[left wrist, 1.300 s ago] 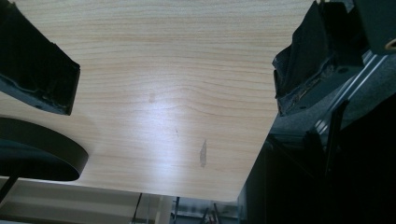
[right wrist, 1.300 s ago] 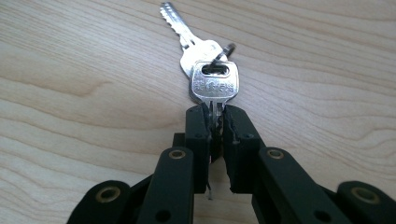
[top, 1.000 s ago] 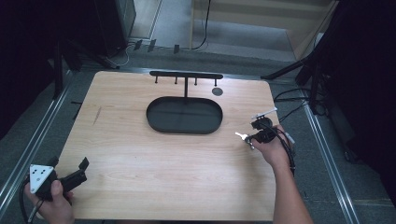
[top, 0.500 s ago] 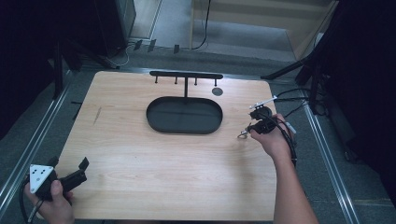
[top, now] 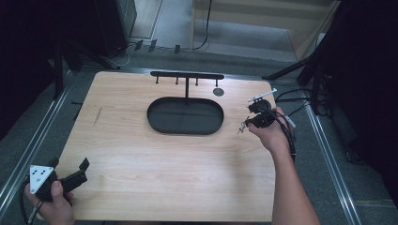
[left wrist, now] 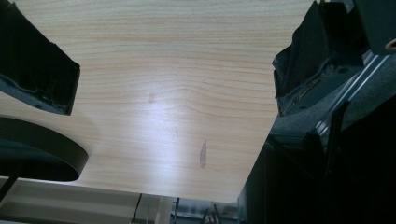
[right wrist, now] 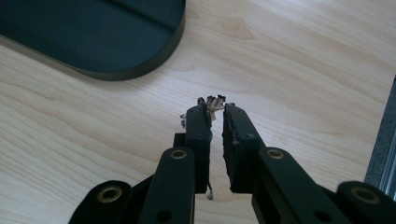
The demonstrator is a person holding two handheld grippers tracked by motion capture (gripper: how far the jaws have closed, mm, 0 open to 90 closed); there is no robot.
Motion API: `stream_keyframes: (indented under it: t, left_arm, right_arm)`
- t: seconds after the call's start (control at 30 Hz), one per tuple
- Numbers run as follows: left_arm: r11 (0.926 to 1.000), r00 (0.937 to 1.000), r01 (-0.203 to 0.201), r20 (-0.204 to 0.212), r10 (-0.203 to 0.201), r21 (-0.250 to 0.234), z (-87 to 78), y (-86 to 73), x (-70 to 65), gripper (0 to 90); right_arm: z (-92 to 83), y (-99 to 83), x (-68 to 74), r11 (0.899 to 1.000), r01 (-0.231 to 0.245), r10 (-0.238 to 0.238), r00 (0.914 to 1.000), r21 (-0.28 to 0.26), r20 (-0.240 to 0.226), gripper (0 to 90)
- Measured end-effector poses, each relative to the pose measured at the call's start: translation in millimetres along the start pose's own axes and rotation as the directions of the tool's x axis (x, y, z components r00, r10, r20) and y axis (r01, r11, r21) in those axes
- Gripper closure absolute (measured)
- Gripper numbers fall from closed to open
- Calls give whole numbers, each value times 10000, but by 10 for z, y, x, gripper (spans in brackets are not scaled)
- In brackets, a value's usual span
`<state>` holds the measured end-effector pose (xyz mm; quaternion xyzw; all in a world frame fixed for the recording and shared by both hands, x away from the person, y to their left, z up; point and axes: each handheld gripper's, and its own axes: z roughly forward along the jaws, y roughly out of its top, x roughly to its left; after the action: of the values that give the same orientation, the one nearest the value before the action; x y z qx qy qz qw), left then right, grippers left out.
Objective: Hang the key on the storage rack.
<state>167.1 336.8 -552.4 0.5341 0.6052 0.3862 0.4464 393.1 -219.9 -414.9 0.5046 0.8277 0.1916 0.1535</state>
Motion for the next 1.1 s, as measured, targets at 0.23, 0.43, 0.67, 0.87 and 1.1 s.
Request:
stream_keyframes:
  t: [0.23,0.43,0.67,0.87,1.1]
  left_arm:
    - [10000,10000,38,28,-38,-16,0,0,4,4]
    - [10000,10000,67,35,-67,-11,-2,1,10,4]
    - [10000,9999,95,61,-95,-27,-4,0,12,4]
    - [9999,9999,111,64,-111,-39,-5,0,16,4]
    - [9998,9998,193,96,-193,-68,-4,-1,21,4]
  right_arm:
    - [-123,194,98,9998,118,-118,9999,-159,-7,817]
    - [-248,413,222,9987,370,-372,9993,-340,-52,817]
    - [-347,663,378,9966,594,-604,9981,-577,-151,817]
    - [-422,880,506,9940,783,-799,9967,-760,-173,817]
    - [-462,1079,623,9908,878,-908,9956,-1030,-245,816]
